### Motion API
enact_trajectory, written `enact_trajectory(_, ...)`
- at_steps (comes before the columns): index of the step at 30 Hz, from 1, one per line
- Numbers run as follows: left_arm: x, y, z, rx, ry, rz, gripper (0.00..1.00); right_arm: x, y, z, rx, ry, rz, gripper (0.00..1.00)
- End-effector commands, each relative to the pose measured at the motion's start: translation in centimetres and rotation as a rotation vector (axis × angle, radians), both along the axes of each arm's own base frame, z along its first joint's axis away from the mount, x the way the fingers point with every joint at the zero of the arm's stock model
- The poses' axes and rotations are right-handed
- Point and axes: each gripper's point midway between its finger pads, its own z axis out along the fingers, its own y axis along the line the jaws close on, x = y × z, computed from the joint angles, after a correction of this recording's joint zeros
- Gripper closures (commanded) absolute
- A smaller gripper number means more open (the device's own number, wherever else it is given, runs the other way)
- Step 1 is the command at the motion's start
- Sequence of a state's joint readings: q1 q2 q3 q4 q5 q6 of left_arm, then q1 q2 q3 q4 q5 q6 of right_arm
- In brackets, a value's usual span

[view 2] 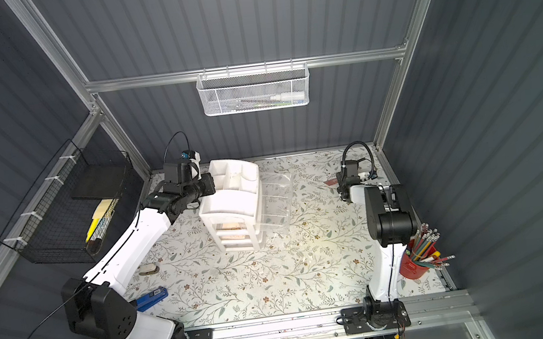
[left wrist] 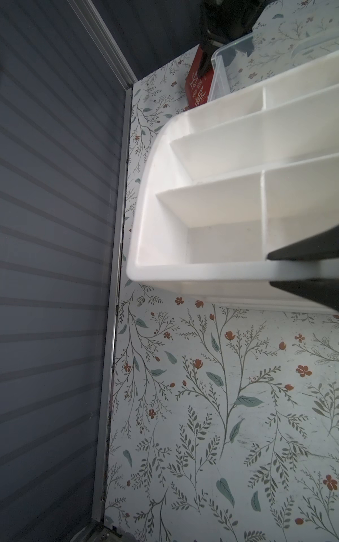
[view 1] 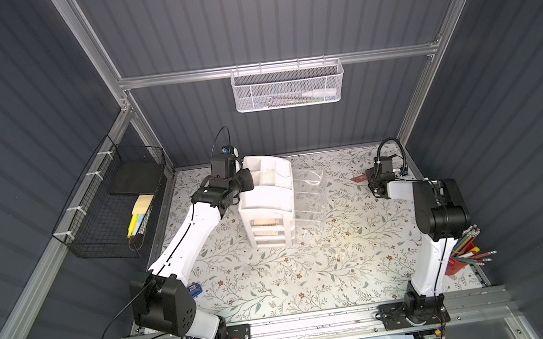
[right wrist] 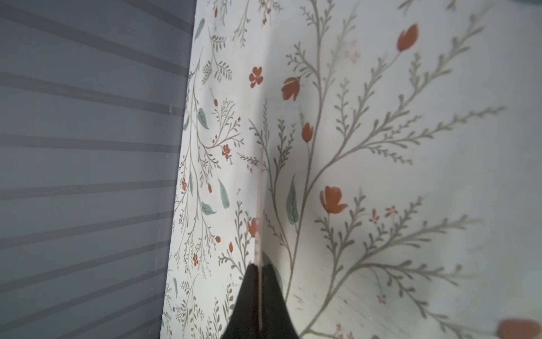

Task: Take the postcards out of the drawer
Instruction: Place the postcard at the center of the board.

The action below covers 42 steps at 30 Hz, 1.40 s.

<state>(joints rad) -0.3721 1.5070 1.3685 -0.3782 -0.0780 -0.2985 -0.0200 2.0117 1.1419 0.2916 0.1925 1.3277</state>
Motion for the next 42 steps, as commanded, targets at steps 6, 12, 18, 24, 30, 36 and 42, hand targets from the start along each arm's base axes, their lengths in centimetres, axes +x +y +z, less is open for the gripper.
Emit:
enact_trajectory(6, -2.2, 0.4, -8.7, 0.16, 0.221, -0.059, 1.0, 0.1, -0.4, -1.1, 0.05, 0.011, -0.059, 0.86)
enact_trajectory(12, -2.2, 0.4, -8.6, 0.16, 0.22, -0.062, 1.0, 0.0, -0.1, -1.8, 0.081, 0.018, -0.054, 0.73)
enact_trajectory(18, -2.2, 0.3, -8.4, 0.158, 0.215, -0.063, 1.0, -0.3, 0.2, -2.3, 0.107, 0.02, -0.053, 0.65)
enact_trajectory(24, -2.3, 0.4, -8.3, 0.159, 0.213, -0.063, 1.0, -0.9, 0.5, -2.2, 0.132, 0.02, -0.055, 0.6)
enact_trajectory(30, -2.3, 0.3, -8.1, 0.155, 0.206, -0.066, 1.0, -1.4, 1.0, -2.5, 0.17, 0.028, -0.049, 0.52)
enact_trajectory(36, -2.4, 0.2, -8.2, 0.146, 0.209, -0.07, 1.0, -1.6, 1.9, -2.4, 0.209, 0.022, -0.029, 0.47)
enact_trajectory(42, -2.4, 0.2, -8.2, 0.146, 0.208, -0.07, 1.0, -1.9, 2.3, -1.9, 0.213, 0.029, -0.019, 0.39)
